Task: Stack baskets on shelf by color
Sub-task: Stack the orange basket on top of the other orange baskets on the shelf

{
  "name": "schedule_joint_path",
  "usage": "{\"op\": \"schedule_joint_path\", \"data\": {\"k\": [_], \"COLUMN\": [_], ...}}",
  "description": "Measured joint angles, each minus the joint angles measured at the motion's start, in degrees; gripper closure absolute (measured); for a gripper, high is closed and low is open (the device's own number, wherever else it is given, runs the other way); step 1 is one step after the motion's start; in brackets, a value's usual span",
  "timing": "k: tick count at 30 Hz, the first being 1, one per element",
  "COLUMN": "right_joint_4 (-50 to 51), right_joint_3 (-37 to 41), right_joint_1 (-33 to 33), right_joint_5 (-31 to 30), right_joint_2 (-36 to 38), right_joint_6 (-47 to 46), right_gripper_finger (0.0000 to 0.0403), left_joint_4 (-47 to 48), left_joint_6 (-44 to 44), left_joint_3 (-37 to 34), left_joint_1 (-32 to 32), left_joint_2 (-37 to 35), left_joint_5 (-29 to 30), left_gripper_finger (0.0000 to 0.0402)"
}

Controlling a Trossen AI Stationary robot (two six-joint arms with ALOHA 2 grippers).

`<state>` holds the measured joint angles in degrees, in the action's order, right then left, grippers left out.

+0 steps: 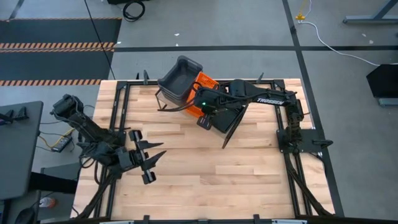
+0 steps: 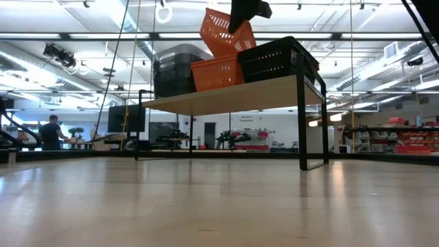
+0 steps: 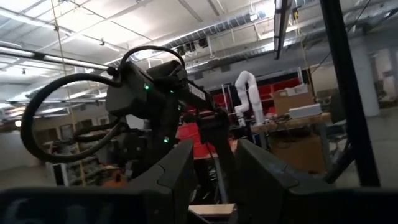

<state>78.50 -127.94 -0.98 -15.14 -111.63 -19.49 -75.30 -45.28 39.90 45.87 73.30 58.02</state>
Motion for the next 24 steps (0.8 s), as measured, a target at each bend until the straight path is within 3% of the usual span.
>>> {"op": "schedule_joint_path", "data": {"k": [16,24], "right_joint_4": [0.0,0.0], "right_joint_3": [0.0,0.0], "right_joint_1": [0.0,0.0], "right_joint_5": [0.0,0.1], "right_joint_2": [0.0,0.0], "right_joint_6": [0.2,0.2], "right_gripper_finger": [0.0394,0.0394], "left_joint_4": [0.6,0.6], "left_joint_6": [3.1,3.8], "left_joint_3": [0.0,0.0], "left_joint_1": [-0.9,-2.9], "left_joint_2": [0.0,0.0], "left_joint_5": [-2.9,-7.2], "left_gripper_finger": [0.0271,0.0271]}}
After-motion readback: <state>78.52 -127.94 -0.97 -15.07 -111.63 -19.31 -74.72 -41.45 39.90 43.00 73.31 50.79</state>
